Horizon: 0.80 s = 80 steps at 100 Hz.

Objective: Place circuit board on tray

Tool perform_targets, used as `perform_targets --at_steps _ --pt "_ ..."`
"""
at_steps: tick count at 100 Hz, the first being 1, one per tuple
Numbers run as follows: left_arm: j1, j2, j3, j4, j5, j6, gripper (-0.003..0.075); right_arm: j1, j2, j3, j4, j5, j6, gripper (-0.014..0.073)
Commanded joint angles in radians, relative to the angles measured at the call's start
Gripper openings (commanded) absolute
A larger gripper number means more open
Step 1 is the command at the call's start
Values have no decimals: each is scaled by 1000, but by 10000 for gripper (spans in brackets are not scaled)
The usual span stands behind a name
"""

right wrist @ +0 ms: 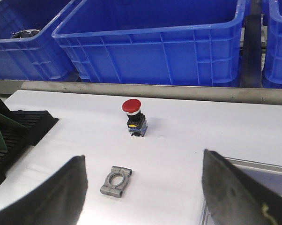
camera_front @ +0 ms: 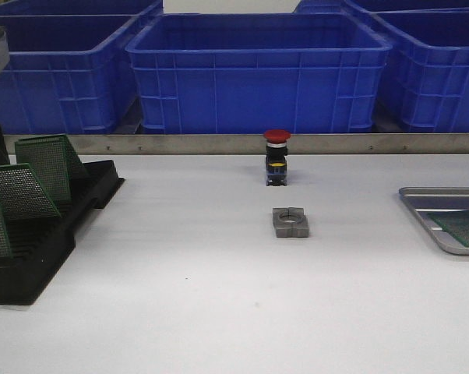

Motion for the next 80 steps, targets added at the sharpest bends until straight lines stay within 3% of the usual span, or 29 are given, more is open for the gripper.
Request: perform_targets --at_steps 1,5,58,80 --pt "2 -29 -41 -28 0 -2 15 -3 -8 -28 46 20 -6 537" --pt "2 -29 -51 -28 12 -2 -22 -3 -8 -28 46 19 -6 537" --pt "2 -171 -162 -104 299 -3 -20 26 -16 -30 64 19 -6 537" --pt "2 -247 -162 -342 334 -3 -20 38 -16 -30 63 128 -7 537"
